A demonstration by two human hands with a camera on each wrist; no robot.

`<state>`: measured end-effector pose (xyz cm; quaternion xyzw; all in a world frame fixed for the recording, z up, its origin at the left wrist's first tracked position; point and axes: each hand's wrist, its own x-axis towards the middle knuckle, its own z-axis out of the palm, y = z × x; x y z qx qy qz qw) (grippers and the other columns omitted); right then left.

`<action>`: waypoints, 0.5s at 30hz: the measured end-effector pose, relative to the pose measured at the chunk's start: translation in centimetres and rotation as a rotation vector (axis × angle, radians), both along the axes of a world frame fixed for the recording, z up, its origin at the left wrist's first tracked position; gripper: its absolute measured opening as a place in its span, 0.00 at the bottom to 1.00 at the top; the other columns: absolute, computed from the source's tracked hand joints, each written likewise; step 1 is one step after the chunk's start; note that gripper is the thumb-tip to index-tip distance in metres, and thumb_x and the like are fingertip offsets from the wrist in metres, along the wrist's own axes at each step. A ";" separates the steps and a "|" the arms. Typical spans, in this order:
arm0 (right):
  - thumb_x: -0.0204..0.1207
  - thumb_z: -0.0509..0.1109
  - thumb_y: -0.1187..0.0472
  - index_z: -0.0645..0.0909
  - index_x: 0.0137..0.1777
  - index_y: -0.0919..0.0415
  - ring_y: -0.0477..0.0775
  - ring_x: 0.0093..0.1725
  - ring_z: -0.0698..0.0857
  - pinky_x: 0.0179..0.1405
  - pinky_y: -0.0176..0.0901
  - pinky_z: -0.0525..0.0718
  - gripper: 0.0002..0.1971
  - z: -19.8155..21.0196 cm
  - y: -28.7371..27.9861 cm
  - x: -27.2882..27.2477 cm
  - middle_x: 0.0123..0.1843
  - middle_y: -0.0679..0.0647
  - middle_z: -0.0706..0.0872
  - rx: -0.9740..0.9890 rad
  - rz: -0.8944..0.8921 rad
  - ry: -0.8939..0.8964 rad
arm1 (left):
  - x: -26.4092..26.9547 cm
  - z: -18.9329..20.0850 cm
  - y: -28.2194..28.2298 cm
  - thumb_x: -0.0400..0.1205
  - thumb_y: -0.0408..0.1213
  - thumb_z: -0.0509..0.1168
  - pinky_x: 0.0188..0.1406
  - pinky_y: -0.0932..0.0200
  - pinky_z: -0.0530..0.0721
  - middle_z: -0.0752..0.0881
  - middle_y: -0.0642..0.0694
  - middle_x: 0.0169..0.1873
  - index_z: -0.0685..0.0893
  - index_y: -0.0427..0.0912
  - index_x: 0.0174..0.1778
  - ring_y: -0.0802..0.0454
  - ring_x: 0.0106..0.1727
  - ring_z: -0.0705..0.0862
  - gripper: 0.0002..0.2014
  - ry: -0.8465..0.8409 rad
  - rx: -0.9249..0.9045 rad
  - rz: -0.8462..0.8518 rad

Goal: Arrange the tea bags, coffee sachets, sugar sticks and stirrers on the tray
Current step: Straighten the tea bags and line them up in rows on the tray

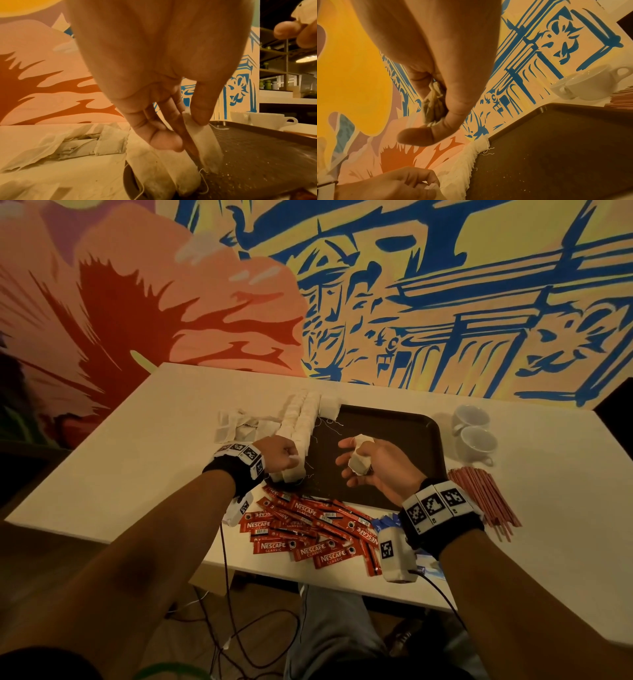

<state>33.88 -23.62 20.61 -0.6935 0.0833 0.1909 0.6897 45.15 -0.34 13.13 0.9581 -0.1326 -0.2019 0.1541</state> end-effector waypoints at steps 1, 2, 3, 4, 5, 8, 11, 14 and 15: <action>0.88 0.53 0.67 0.79 0.69 0.65 0.56 0.42 0.85 0.40 0.47 0.86 0.16 -0.1 0.0 0.0 0.53 0.64 0.86 0.001 0.000 0.003 | 0.0 0.0 -0.1 0.85 0.47 0.66 0.44 0.60 0.76 0.83 0.51 0.47 0.82 0.50 0.55 0.48 0.49 0.83 0.07 0.034 0.001 -0.005; 0.88 0.53 0.67 0.79 0.69 0.65 0.56 0.43 0.85 0.41 0.47 0.86 0.16 -0.3 -0.1 0.1 0.53 0.64 0.86 0.002 0.000 0.007 | -0.1 0.0 -0.1 0.85 0.47 0.66 0.40 0.60 0.77 0.84 0.52 0.45 0.82 0.51 0.54 0.47 0.47 0.86 0.06 0.067 0.004 -0.005; 0.88 0.53 0.67 0.79 0.68 0.64 0.56 0.43 0.85 0.41 0.48 0.86 0.16 -0.4 -0.1 0.1 0.54 0.64 0.86 0.003 0.000 0.013 | -0.1 -0.1 -0.1 0.85 0.47 0.65 0.39 0.61 0.79 0.85 0.52 0.44 0.81 0.52 0.54 0.47 0.46 0.88 0.06 0.092 0.019 -0.006; 0.88 0.53 0.67 0.79 0.68 0.64 0.56 0.43 0.85 0.41 0.48 0.87 0.16 -0.5 -0.2 0.2 0.54 0.64 0.86 0.005 0.001 0.020 | -0.2 -0.1 -0.1 0.85 0.48 0.65 0.40 0.61 0.80 0.87 0.51 0.43 0.81 0.53 0.55 0.47 0.47 0.89 0.06 0.107 0.042 -0.012; 0.88 0.53 0.67 0.79 0.68 0.64 0.56 0.43 0.86 0.41 0.48 0.87 0.16 -0.6 -0.2 0.2 0.54 0.64 0.86 0.005 0.001 0.028 | -0.2 -0.3 -0.1 0.85 0.48 0.65 0.42 0.61 0.80 0.87 0.51 0.43 0.82 0.52 0.57 0.48 0.48 0.89 0.07 0.110 0.072 -0.021; 0.88 0.54 0.67 0.79 0.68 0.63 0.56 0.43 0.86 0.41 0.47 0.87 0.16 -0.7 -0.3 0.5 0.54 0.64 0.86 0.006 -0.003 0.037 | 0.0 -0.6 -0.2 0.86 0.47 0.65 0.48 0.62 0.76 0.85 0.51 0.47 0.84 0.49 0.61 0.51 0.50 0.84 0.11 0.050 0.154 -0.055; 0.88 0.54 0.67 0.79 0.69 0.64 0.56 0.44 0.85 0.41 0.47 0.87 0.16 -0.8 -0.2 0.8 0.54 0.64 0.86 0.013 -0.011 0.032 | 0.4 -0.9 -0.1 0.85 0.48 0.66 0.48 0.61 0.77 0.86 0.52 0.47 0.83 0.51 0.58 0.52 0.47 0.87 0.09 -0.007 0.167 -0.060; 0.89 0.54 0.67 0.78 0.70 0.64 0.56 0.48 0.85 0.45 0.49 0.88 0.15 -1.1 -0.2 0.8 0.55 0.65 0.86 0.024 -0.033 0.023 | 0.5 -1.0 0.0 0.83 0.50 0.68 0.51 0.57 0.81 0.88 0.52 0.50 0.81 0.54 0.55 0.52 0.49 0.88 0.08 -0.066 0.189 -0.046; 0.89 0.55 0.67 0.78 0.70 0.64 0.57 0.49 0.85 0.47 0.49 0.89 0.15 -1.3 -0.2 0.7 0.56 0.65 0.86 0.034 -0.040 0.022 | 0.6 -1.0 0.2 0.83 0.51 0.68 0.54 0.55 0.82 0.87 0.51 0.53 0.80 0.54 0.57 0.51 0.52 0.87 0.10 -0.099 0.209 -0.045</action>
